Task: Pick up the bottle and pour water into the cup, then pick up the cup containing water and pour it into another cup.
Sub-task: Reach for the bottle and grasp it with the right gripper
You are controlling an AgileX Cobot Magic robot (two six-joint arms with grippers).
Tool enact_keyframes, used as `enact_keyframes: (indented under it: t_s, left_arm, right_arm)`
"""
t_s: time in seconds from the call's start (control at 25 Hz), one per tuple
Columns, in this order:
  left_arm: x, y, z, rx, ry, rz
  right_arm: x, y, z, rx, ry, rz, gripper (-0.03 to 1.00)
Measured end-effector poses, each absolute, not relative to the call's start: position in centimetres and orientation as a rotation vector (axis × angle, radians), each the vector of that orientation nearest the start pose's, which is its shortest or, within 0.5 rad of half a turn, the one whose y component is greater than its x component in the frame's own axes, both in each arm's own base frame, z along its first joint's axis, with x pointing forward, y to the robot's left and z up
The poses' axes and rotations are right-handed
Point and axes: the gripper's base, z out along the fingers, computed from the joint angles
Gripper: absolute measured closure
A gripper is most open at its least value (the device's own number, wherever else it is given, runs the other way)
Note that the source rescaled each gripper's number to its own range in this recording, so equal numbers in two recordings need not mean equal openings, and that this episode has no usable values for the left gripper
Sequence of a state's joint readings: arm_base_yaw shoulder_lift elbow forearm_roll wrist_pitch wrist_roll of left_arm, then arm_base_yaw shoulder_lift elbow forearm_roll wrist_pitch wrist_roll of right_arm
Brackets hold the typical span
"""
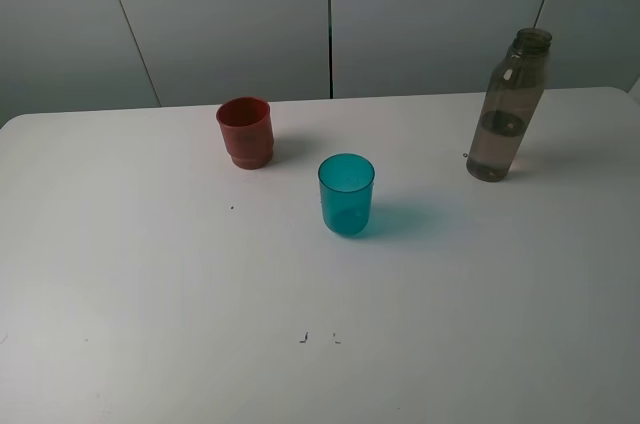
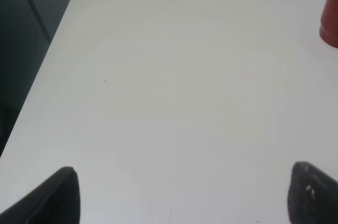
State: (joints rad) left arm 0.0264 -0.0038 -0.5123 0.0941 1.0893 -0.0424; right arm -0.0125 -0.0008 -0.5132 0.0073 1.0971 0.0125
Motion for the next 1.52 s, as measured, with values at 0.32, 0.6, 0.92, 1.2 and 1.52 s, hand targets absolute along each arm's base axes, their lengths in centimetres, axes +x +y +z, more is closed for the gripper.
enact_keyframes:
  t_s: [0.32, 0.6, 0.92, 1.2, 1.52]
  left_arm:
    - [-0.85, 0.74, 27.86, -0.075, 2.053, 0.104]
    - [-0.85, 0.74, 27.86, -0.073, 2.054, 0.105]
    - [-0.85, 0.74, 27.86, -0.073, 2.054, 0.105]
    - [-0.85, 0.74, 27.86, -0.073, 2.054, 0.105]
    - [-0.85, 0.74, 27.86, -0.073, 2.054, 0.105]
  right_arm:
    - [-0.81, 0.07, 27.8, 0.025, 2.066, 0.009, -0.03]
    - [-0.81, 0.07, 27.8, 0.025, 2.066, 0.009, -0.03]
    - [-0.81, 0.07, 27.8, 0.025, 2.066, 0.009, -0.03]
    - [-0.81, 0.07, 27.8, 0.025, 2.066, 0.009, -0.03]
    - [-0.81, 0.07, 27.8, 0.025, 2.066, 0.009, -0.03]
